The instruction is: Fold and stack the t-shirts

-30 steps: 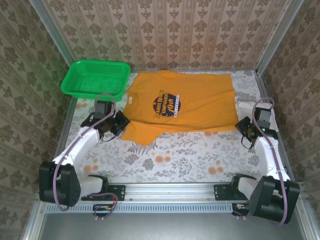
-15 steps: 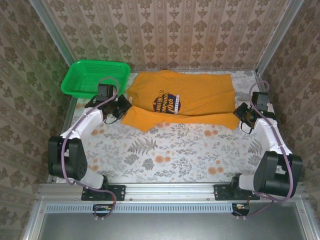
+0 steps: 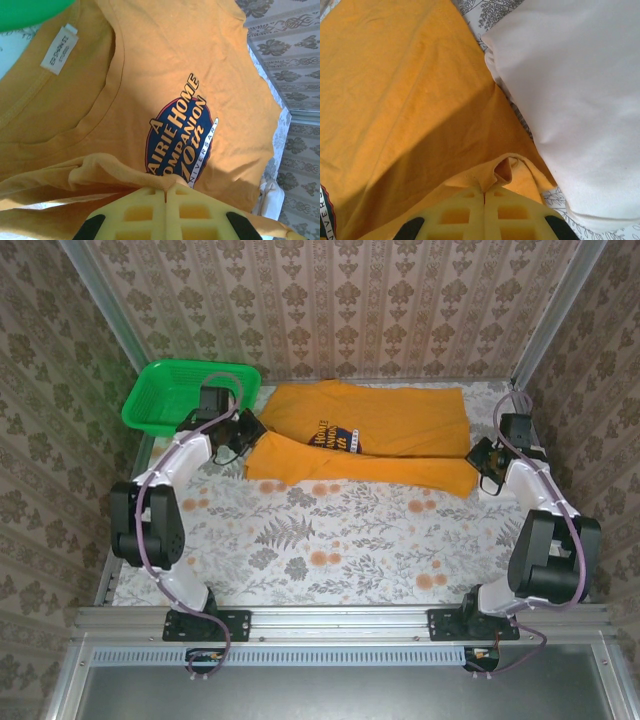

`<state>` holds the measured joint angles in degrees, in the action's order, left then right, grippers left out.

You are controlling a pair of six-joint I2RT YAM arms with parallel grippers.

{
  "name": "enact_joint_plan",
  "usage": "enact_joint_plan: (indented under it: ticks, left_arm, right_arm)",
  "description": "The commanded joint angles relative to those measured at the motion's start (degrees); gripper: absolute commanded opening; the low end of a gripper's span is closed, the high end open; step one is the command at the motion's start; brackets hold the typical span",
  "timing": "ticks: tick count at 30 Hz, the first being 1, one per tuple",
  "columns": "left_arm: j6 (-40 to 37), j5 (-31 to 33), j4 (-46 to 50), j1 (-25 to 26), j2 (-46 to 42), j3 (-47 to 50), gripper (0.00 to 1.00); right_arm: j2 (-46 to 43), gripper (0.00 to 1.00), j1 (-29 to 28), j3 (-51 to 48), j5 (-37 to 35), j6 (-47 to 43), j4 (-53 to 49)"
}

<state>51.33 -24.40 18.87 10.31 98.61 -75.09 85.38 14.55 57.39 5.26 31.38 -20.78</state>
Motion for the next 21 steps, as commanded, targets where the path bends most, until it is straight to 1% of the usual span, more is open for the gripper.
enact_joint_plan:
  ticks: [1,7,11,21]
  left_arm:
    - [-1.9,-2.0,-0.5,-0.9,2.2,-3.3,0.0]
    - [-2.2,-3.1,-0.3,-1.0,5.1,-5.4,0.0]
    - [-2.7,-2.2,-0.3,-1.2,6.6,-6.5,0.0]
    - [-2.6,-2.5,-0.6,-1.5,12.3,-11.1,0.0]
  right_arm:
    - [1.5,0.0,-0.3,2.3,-2.1,-1.6,1.0]
    - [3.4,0.0,-0.3,3.7,-1.5,-1.9,1.3]
    - [4.9,0.0,-0.5,4.5,-1.2,-2.1,1.8]
    - [9.5,0.01,-0.7,7.4,-0.8,-2.3,2.5]
